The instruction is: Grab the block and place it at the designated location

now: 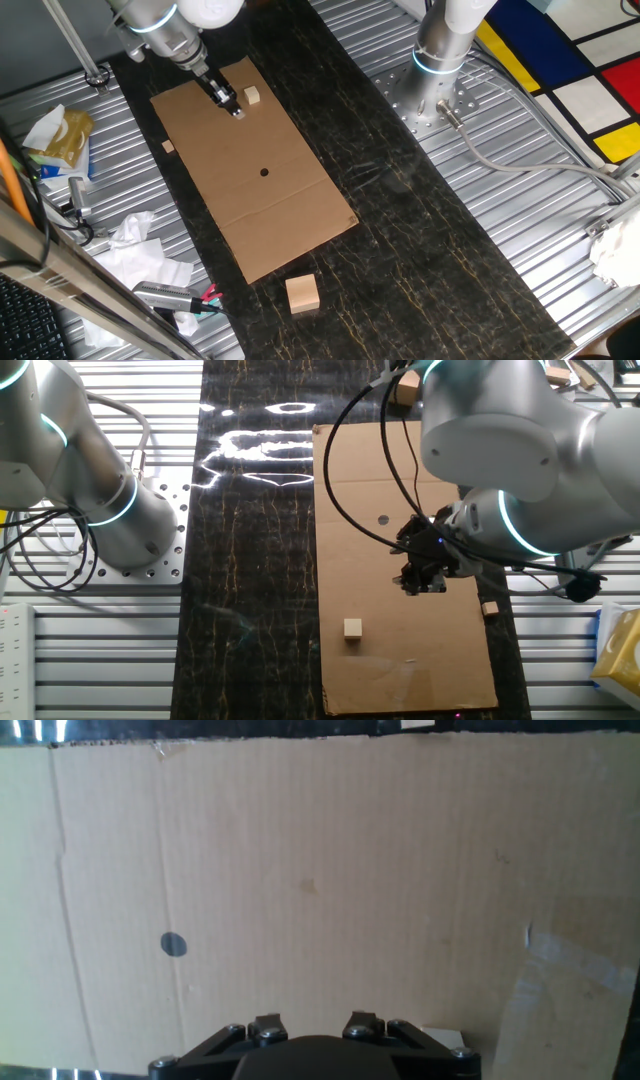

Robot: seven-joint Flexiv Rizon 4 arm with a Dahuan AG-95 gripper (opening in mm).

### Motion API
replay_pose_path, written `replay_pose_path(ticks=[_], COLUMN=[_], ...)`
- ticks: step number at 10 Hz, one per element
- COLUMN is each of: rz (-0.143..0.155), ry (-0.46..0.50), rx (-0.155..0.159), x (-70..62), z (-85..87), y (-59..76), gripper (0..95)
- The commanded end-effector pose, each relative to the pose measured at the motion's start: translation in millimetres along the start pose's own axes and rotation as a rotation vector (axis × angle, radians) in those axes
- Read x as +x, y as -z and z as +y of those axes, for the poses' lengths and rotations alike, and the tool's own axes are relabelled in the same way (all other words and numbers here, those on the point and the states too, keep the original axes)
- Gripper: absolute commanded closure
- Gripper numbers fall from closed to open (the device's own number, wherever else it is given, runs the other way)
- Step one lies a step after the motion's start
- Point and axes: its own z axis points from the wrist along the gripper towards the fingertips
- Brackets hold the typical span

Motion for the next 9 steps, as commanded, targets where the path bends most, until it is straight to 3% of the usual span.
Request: replay_pose_path(ticks=[1,7,9], rz=[0.008,0.009,0.029], ry=[0.003,0.011,0.010], rx=[0.001,0.007,0.010], x=[2.3,8.9,9.0], z=[-0.9,-8.9,-9.6], y=[-1.4,-4.9,-6.3], gripper=[57.0,57.0,57.0])
